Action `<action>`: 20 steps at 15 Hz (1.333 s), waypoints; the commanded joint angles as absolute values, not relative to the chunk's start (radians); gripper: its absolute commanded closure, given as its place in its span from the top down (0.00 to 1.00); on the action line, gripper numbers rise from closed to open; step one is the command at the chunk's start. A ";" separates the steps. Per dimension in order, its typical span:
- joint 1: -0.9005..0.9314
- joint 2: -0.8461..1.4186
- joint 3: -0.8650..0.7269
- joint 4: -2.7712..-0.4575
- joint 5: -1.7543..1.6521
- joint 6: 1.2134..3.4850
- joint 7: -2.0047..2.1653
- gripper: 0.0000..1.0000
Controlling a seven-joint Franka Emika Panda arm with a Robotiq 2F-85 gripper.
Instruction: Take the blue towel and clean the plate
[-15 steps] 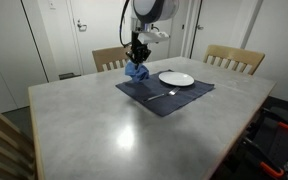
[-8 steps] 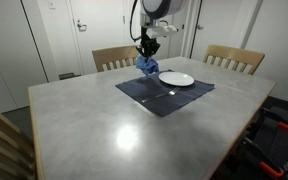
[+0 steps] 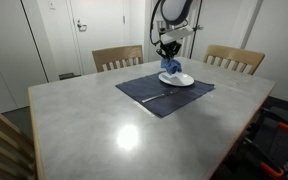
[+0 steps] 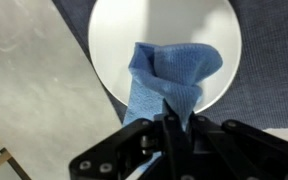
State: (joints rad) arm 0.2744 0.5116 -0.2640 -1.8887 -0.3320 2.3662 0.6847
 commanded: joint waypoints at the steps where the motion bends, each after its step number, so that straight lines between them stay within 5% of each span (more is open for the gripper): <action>1: 0.304 0.420 -0.293 -1.973 -0.457 2.243 0.865 0.02; 14: 0.233 0.474 -0.138 -1.915 -0.457 1.931 1.230 0.02; 20: 0.193 0.541 -0.126 -1.875 -0.409 1.987 1.334 0.02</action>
State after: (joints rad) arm 0.2298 0.4975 -0.1490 -1.9231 -0.4361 1.9649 1.3105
